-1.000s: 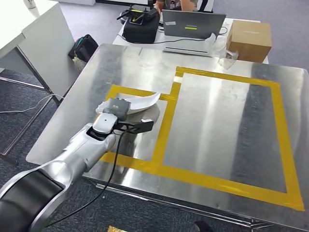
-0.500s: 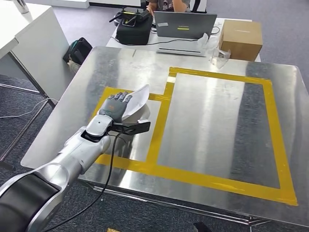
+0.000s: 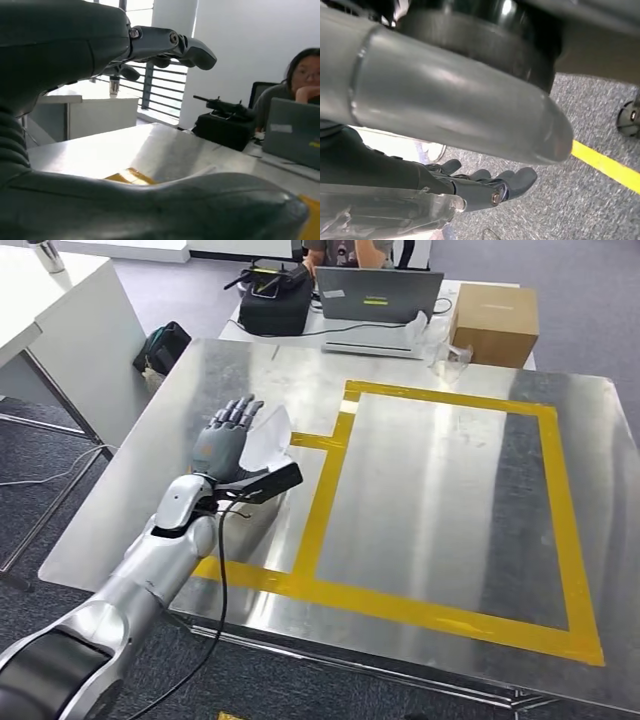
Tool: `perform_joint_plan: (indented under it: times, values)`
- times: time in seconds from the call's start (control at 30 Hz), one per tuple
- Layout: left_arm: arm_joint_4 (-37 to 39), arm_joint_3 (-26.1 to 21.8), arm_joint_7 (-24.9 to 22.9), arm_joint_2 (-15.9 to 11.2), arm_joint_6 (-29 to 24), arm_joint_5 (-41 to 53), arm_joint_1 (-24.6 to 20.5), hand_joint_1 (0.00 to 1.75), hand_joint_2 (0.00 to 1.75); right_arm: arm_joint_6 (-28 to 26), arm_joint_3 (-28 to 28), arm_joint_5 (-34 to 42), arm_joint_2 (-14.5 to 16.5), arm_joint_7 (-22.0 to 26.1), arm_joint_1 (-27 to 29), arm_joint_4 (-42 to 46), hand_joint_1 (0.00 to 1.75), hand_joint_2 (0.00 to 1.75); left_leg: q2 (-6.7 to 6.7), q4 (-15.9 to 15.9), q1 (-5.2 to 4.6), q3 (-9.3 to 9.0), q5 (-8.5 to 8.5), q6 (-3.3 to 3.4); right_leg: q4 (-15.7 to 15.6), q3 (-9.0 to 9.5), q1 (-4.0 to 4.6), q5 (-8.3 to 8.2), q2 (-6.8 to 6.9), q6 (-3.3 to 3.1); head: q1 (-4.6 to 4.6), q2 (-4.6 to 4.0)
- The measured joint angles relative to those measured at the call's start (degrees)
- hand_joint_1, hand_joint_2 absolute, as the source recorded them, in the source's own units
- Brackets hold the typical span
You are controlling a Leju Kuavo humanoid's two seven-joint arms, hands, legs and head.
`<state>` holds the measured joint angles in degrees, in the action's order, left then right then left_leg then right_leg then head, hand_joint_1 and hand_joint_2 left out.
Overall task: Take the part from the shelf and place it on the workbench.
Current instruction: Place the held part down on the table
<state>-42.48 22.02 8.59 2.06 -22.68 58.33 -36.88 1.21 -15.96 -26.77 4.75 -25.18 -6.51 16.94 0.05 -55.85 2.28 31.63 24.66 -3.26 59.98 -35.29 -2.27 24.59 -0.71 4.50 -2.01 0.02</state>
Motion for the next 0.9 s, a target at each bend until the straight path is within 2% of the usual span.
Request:
perform_joint_plan:
  times: [0.07, 0.1, 0.2, 0.23, 0.27, 0.3, 0.37, 0.43, 0.5, 0.53, 0.57, 0.6, 0.63, 0.7, 0.73, 0.77, 0.8, 0.83, 0.87, 0.9]
  values:
    - [-3.6, -1.6, 2.1, -1.1, -0.2, -2.9, 1.9, 0.00, 0.00, 0.5, -0.4, 0.2, -0.1, 0.0, 0.3, -0.1, 0.00, 0.00, 0.01, -1.1, 0.10, 0.61, 1.29, -0.26, 0.3, -0.55, 0.12, 0.02, -0.12, -1.18, 0.37, 0.00]
    - [-5.2, -2.3, 3.4, -1.5, -0.3, -4.7, 2.7, 0.00, 0.00, 1.0, -0.6, 0.3, -0.2, 0.0, 0.4, -0.1, 0.00, 0.00, 0.02, -3.1, 0.05, 1.46, 2.97, -0.21, 0.3, -0.86, 0.22, -0.19, -0.12, -1.72, 0.53, 0.00]
    - [-10.2, -4.8, 9.1, -2.7, -1.1, -12.5, 6.1, 0.00, 0.00, 2.7, -1.1, 0.8, -0.3, 0.1, 0.7, -0.1, 0.00, 0.00, 0.00, -13.9, -0.62, 5.69, 9.51, 0.52, 0.3, -1.91, 0.85, -0.94, -0.16, -2.91, 0.72, 0.00]
    - [-11.8, -5.9, 10.9, -3.2, -1.6, -15.2, 7.5, 0.00, 0.00, 3.0, -1.2, 0.8, -0.4, 0.1, 0.9, -0.2, 0.00, 0.00, -0.01, -16.6, -0.88, 6.53, 10.49, 0.87, 0.3, -2.28, 1.14, -1.21, -0.22, -3.17, 0.73, 0.00]
    - [-13.2, -7.1, 12.7, -3.6, -2.0, -17.8, 8.9, 0.00, 0.00, 3.1, -1.2, 0.7, -0.4, 0.2, 1.1, -0.3, 0.00, 0.00, -0.02, -17.4, -1.13, 6.50, 10.42, 1.31, 0.3, -2.65, 1.43, -1.52, -0.31, -3.37, 0.74, 0.00]
    - [-14.4, -8.3, 14.3, -4.0, -2.2, -20.2, 10.2, 0.00, 0.00, 3.2, -1.3, 0.7, -0.5, 0.2, 1.3, -0.3, 0.00, 0.00, -0.03, -16.0, -1.41, 5.43, 9.33, 1.85, 0.3, -3.04, 1.70, -1.88, -0.42, -3.49, 0.73, 0.00]
    - [-16.5, -10.7, 16.7, -4.5, -2.5, -23.7, 12.2, 0.00, 0.00, 3.4, -1.3, 0.6, -0.7, 0.1, 1.5, -0.4, 0.00, 0.00, -0.14, -8.9, -2.05, 0.99, 6.58, 3.02, 0.3, -3.85, 2.11, -2.70, -0.59, -3.47, 0.73, 0.00]
    - [-18.0, -12.2, 17.7, -4.7, -2.6, -24.9, 13.3, 0.00, 0.00, 3.4, -1.4, 0.5, -0.8, 0.1, 1.6, -0.4, 0.00, 0.00, -0.23, -3.3, -2.54, -2.18, 5.05, 3.31, 0.2, -4.38, 2.33, -3.59, -0.59, -3.11, 0.65, 0.00]
    - [-18.7, -13.0, 17.9, -4.9, -2.6, -25.1, 13.8, 0.00, 0.00, 3.4, -1.5, 0.5, -0.9, 0.1, 1.6, -0.4, 0.00, 0.00, -0.24, -2.2, -2.83, -2.26, 4.31, 3.18, -0.3, -4.54, 2.31, -4.64, -0.51, -2.50, 0.79, 0.00]
    - [-18.9, -13.3, 17.9, -4.9, -2.6, -25.2, 14.0, 0.00, 0.00, 3.4, -1.6, 0.4, -1.0, 0.2, 1.6, -0.5, 0.00, 0.00, -0.17, -1.9, -2.81, -1.92, 3.82, 3.43, -0.5, -4.64, 2.22, -5.05, -0.48, -2.19, 0.94, 0.00]
    - [-19.1, -13.6, 17.9, -5.0, -2.6, -25.3, 14.2, 0.00, 0.00, 3.4, -1.6, 0.4, -1.0, 0.3, 1.7, -0.6, 0.00, 0.00, -0.09, -1.7, -2.75, -1.48, 3.24, 3.77, -0.3, -5.00, 2.18, -4.61, -0.40, -1.87, 1.06, 0.00]
    - [-19.4, -13.9, 17.9, -5.0, -2.6, -25.3, 14.6, 0.00, 0.00, 3.4, -1.7, 0.4, -1.1, 0.4, 1.8, -0.7, 0.00, 0.00, 0.00, -1.5, -2.65, -0.95, 2.56, 4.17, 0.7, -5.52, 2.16, -3.07, -0.29, -1.58, 1.01, 0.00]
    - [-19.6, -14.1, 17.9, -5.0, -2.6, -25.3, 14.8, 0.00, 0.00, 3.4, -1.7, 0.4, -1.1, 0.5, 1.9, -0.8, 0.00, 0.00, 0.08, -1.4, -2.53, -0.27, 1.90, 4.49, 3.0, -6.28, 2.14, -0.54, -0.13, -1.34, 0.92, 0.00]
    - [-20.0, -14.4, 17.9, -5.0, -2.6, -25.3, 15.2, 0.00, 0.00, 3.4, -1.8, 0.4, -1.1, 0.6, 2.0, -0.9, 0.00, 0.00, 0.08, -1.4, -2.56, 1.32, 0.62, 4.85, 10.3, -7.90, 2.16, 5.16, 0.11, -0.99, 0.73, 0.00]
    - [-20.1, -14.5, 17.9, -5.0, -2.6, -25.3, 15.4, 0.00, 0.00, 3.4, -1.9, 0.4, -1.1, 0.6, 2.0, -0.9, 0.00, 0.00, 0.08, -1.4, -2.61, 2.17, -0.02, 4.89, 13.6, -8.24, 2.18, 6.58, 0.15, -0.94, 0.70, 0.00]
    - [-20.2, -14.6, 17.9, -5.1, -2.6, -25.3, 15.7, 0.00, 0.00, 3.4, -1.9, 0.4, -1.1, 0.6, 1.9, -0.9, 0.00, 0.00, 0.09, -1.5, -2.68, 3.00, -0.66, 4.87, 15.3, -7.80, 2.22, 6.74, 0.15, -0.98, 0.72, 0.00]
    - [-20.2, -14.7, 17.9, -5.1, -2.6, -25.3, 15.9, 0.00, 0.00, 3.4, -2.0, 0.4, -1.2, 0.6, 1.9, -0.9, 0.00, 0.00, 0.10, -1.5, -2.73, 3.76, -1.24, 4.83, 15.0, -6.37, 2.28, 5.84, 0.16, -1.09, 0.71, 0.00]
    - [-20.3, -14.8, 17.9, -5.1, -2.6, -25.3, 16.1, 0.00, 0.00, 3.4, -2.0, 0.4, -1.2, 0.7, 1.9, -0.9, 0.00, 0.00, 0.11, -1.5, -2.76, 4.41, -1.78, 4.75, 12.6, -3.90, 2.37, 4.49, 0.18, -1.28, 0.72, 0.00]
    - [-20.5, -14.9, 17.9, -5.1, -2.6, -25.3, 16.2, 0.00, 0.00, 3.4, -2.1, 0.4, -1.2, 0.7, 1.8, -0.9, 0.00, 0.00, 0.12, -1.5, -2.76, 4.92, -2.29, 4.63, 8.7, -0.81, 2.50, 3.76, 0.27, -1.54, 0.71, 0.00]
    - [-20.7, -15.0, 17.9, -5.1, -2.6, -25.3, 16.3, 0.00, 0.00, 3.4, -2.1, 0.4, -1.2, 0.7, 1.6, -0.9, 0.00, 0.00, 0.14, -1.5, -2.79, 5.35, -2.79, 4.43, 4.3, 2.43, 2.68, 3.72, 0.41, -1.82, 0.74, 0.00]
